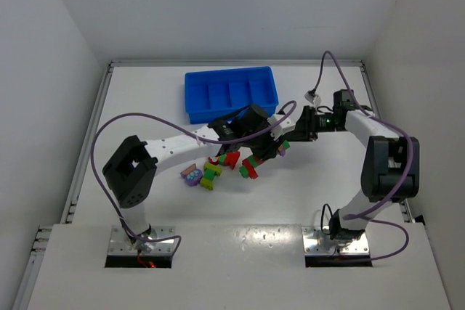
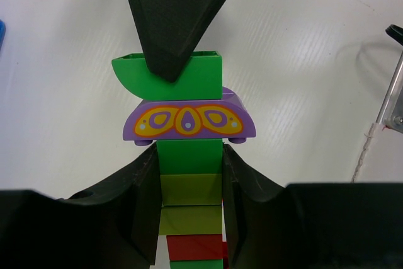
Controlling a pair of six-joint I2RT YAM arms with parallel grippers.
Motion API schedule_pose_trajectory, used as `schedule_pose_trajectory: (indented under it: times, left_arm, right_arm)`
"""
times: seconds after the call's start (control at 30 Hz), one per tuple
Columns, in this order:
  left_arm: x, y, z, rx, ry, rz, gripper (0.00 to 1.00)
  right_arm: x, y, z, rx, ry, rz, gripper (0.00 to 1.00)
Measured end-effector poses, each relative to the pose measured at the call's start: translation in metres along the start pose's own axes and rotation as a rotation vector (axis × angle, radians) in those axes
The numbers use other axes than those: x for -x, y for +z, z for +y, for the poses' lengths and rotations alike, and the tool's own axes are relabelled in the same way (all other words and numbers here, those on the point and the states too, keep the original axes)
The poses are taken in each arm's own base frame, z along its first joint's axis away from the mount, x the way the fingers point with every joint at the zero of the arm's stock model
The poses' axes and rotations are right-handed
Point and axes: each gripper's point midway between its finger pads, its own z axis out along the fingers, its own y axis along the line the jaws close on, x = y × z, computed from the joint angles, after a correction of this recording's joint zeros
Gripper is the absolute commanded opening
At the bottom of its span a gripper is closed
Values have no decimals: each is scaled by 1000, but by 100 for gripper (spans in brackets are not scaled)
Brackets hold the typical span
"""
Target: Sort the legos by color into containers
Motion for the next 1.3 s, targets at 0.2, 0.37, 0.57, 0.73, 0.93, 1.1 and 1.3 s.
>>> schedule_pose_trajectory:
  times: [0.2, 0.37, 0.57, 0.73, 0.93, 1.1, 1.3]
  left_arm:
    - [-1, 0, 5, 24, -4, 3, 0]
    - [1, 3, 11, 35, -6, -8, 0]
    - [-25, 6, 19, 60, -24, 35, 0]
    - [-45, 7, 22, 77, -34, 77, 0]
    - [-46, 6, 28, 108, -38, 80, 26]
    - [-46, 6, 41, 141, -93, 81, 73]
    - [-7, -6, 48, 3, -179, -8, 78]
  right_arm:
    - [1, 2, -2, 17, 39, -15, 0]
    - [7, -2, -9, 26, 85, -43, 0]
    - [19, -22, -36, -16, 162, -114, 0]
    - [28, -30, -58, -72, 177, -139, 0]
    - [26, -28, -61, -100, 157, -122, 0]
    - [21, -26, -61, -106, 158, -105, 0]
    - [20, -26, -51, -70, 153, -103, 0]
